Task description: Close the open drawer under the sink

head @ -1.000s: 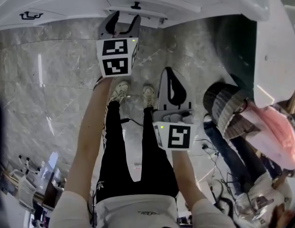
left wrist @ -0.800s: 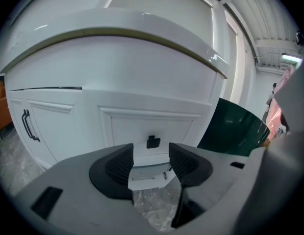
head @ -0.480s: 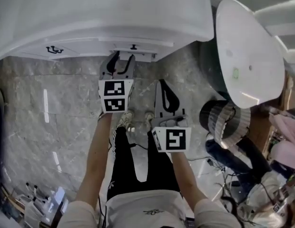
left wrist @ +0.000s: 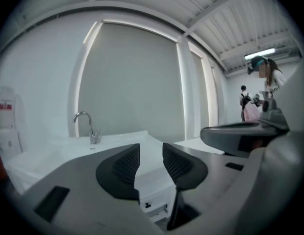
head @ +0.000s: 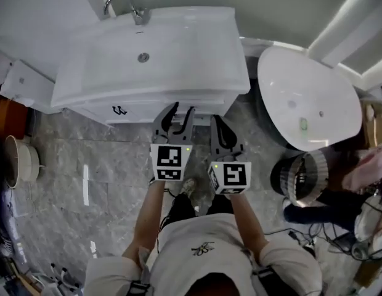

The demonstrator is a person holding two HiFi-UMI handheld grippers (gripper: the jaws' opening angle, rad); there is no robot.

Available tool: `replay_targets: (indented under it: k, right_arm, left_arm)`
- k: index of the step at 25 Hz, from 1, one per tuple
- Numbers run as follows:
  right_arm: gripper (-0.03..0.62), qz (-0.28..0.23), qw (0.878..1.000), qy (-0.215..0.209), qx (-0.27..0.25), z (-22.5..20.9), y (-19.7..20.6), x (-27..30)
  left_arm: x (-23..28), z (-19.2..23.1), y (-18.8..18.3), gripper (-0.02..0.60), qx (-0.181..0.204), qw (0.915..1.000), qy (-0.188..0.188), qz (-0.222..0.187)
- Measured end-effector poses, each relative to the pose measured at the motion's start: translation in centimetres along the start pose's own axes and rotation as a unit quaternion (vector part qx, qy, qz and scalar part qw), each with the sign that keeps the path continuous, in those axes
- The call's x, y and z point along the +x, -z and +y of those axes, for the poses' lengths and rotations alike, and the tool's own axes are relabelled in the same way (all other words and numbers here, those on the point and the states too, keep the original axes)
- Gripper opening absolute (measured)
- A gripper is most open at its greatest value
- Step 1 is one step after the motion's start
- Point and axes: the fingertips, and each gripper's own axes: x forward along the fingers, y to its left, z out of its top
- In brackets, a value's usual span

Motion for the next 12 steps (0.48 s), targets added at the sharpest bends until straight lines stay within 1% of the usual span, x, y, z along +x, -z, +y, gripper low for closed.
replay_targets:
  k: [1,3,5,6,9,12]
  right_arm:
    - [0.029,-0.007,1.000,0.002,-0.004,0.0,-1.4,-0.6]
    - [0.029,-0.018,1.000,0.012,-0.011,-0.2,-3.8,-1.6]
    - [0.029,-0.028,1.000,0.011,-0.011,0.2,-5.7,-1.7]
    - [0.029,-0.030,1.000,0.004,-0.007,0.9,-6.2,-2.1]
    - [0.029,-0.031,0.999,-0.018,-0.010,2.7,-7.3,-4.2]
    - [0.029,-0.031,0.999,-0.027,-0.031,3.3,-7.8,-5.8]
  left_arm:
    - [-1.1,-1.0,-1.3,0.157,0.020,0.9997,0.008,-0.009]
    - [-3.5,-2.5,-4.2,0.128,0.032,0.9983,0.016,-0.046]
    - [-6.4,-2.1,-6.6,0.056,0.034,0.9949,0.000,-0.095]
    - [-8.1,-1.7,-7.0,0.036,0.036,0.9937,-0.014,-0.105]
    - [-12.2,-0.8,-6.5,0.023,0.032,0.9936,-0.052,-0.094]
    - [-13.4,-0.2,-6.6,0.021,0.004,0.9930,-0.069,-0.096]
